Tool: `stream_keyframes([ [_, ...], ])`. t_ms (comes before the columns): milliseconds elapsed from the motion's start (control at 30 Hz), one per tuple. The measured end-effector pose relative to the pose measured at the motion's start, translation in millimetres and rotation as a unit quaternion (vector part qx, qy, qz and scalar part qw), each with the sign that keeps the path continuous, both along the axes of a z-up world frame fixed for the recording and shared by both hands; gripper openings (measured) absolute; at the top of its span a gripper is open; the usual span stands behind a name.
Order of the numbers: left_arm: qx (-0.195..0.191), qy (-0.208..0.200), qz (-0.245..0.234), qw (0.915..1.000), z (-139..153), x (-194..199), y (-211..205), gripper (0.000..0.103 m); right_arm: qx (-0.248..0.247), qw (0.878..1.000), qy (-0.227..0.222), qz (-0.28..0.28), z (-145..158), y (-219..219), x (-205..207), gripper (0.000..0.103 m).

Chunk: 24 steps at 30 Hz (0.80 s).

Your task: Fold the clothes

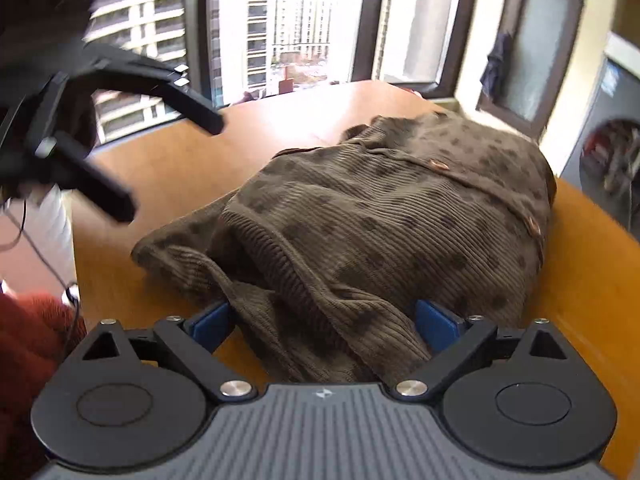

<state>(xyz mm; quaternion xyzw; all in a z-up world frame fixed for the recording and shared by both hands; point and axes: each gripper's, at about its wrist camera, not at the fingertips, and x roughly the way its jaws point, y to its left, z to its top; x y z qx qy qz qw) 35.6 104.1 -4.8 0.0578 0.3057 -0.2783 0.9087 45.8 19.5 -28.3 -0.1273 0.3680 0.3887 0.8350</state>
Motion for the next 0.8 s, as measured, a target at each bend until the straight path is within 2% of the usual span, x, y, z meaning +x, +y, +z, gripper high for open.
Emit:
stream_keyframes([
  [33,0.007,0.004,-0.006,0.9999,-2,-1,-3,0.103,0.029,0.999,0.032,-0.023,1,-7,11,0.096],
  [67,0.014,0.008,-0.013,0.9998,-5,-1,-5,0.103,0.040,0.998,0.041,-0.029,2,-9,13,0.096],
  [267,0.080,0.012,-0.058,0.9951,-30,16,-29,0.103,0.087,0.992,0.074,-0.055,4,-23,21,0.095],
  [367,0.118,0.013,-0.057,0.9913,-37,24,-39,0.103,0.110,0.987,0.091,-0.067,5,-30,24,0.092],
  [433,0.133,0.009,-0.046,0.9901,-39,27,-38,0.103,0.060,0.998,0.023,-0.019,8,-24,1,0.092],
  [467,0.127,0.011,-0.038,0.9911,-39,30,-34,0.103,0.033,0.999,-0.014,0.007,9,-21,-12,0.092],
  [533,0.101,0.019,-0.013,0.9946,-37,36,-24,0.103,-0.022,0.994,-0.088,0.060,12,-14,-37,0.092],
  [600,0.070,0.028,0.014,0.9970,-34,41,-12,0.103,-0.072,0.981,-0.144,0.105,12,-6,-58,0.092],
  [733,0.031,0.034,0.037,0.9983,-21,36,3,0.103,-0.076,0.981,-0.131,0.122,1,6,-60,0.090],
  [767,0.032,0.030,0.030,0.9986,-17,31,3,0.103,-0.077,0.981,-0.130,0.119,-2,9,-58,0.083],
  [800,0.034,0.026,0.023,0.9988,-12,25,3,0.103,-0.080,0.982,-0.131,0.113,-5,11,-55,0.070],
])
